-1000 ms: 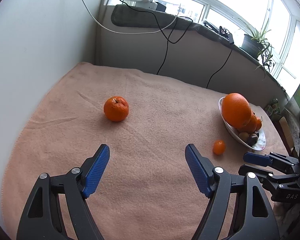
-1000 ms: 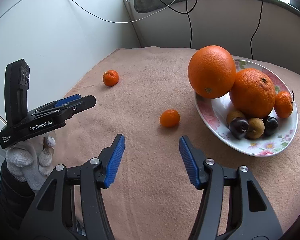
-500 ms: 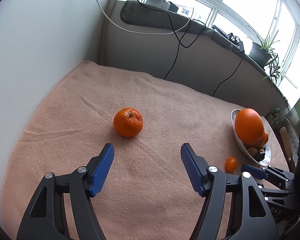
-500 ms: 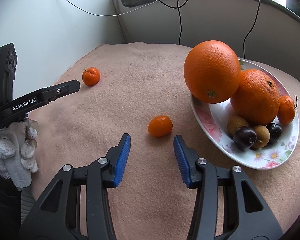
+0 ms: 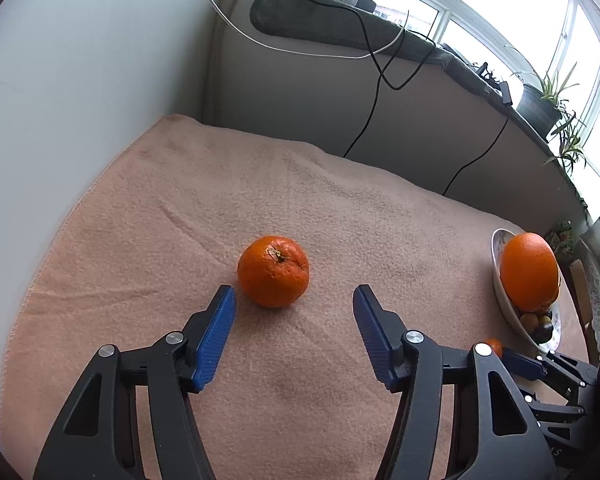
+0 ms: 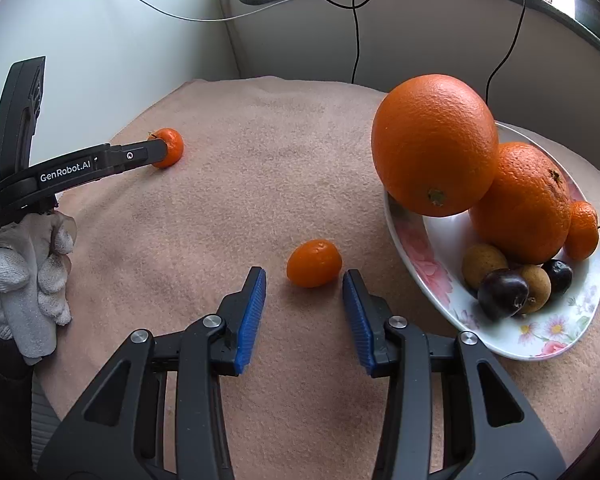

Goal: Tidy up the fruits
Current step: 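Grasp a mandarin with the left tool while the right tool grasps a smaller mandarin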

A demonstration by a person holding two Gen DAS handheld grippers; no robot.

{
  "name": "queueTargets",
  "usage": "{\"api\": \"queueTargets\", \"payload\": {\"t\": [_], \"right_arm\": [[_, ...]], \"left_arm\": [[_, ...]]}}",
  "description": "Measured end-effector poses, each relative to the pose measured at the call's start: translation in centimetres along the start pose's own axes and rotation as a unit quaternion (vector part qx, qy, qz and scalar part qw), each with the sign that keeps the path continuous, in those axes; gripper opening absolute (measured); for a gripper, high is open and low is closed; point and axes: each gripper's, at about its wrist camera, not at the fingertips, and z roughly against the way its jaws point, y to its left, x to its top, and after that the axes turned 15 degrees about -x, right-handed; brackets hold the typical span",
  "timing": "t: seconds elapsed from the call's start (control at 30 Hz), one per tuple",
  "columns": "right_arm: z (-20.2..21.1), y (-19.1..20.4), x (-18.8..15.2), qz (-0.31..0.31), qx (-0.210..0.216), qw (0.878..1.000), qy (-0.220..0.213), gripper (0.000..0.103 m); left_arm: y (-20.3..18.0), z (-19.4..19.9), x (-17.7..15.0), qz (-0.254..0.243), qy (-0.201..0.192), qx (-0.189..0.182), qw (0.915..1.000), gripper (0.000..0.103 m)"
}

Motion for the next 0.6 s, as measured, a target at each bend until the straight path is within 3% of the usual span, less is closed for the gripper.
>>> {"api": "queueTargets", "payload": {"t": [0.4, 0.6], "right_arm": [[-0.3, -0.2, 0.3, -0.005, 0.002, 1.0, 0.003, 0.029], [-0.4, -0.1, 0.6, -0.007, 0.0, 1.0, 0.004, 0.028]], "left_arm": [[1.2, -1.1, 0.4, 0.02, 0.012, 0.006, 0.9997, 0.041], [1.4, -1.3, 0.5, 0.026, 0.012, 0.005, 0.9996, 0.035]]}}
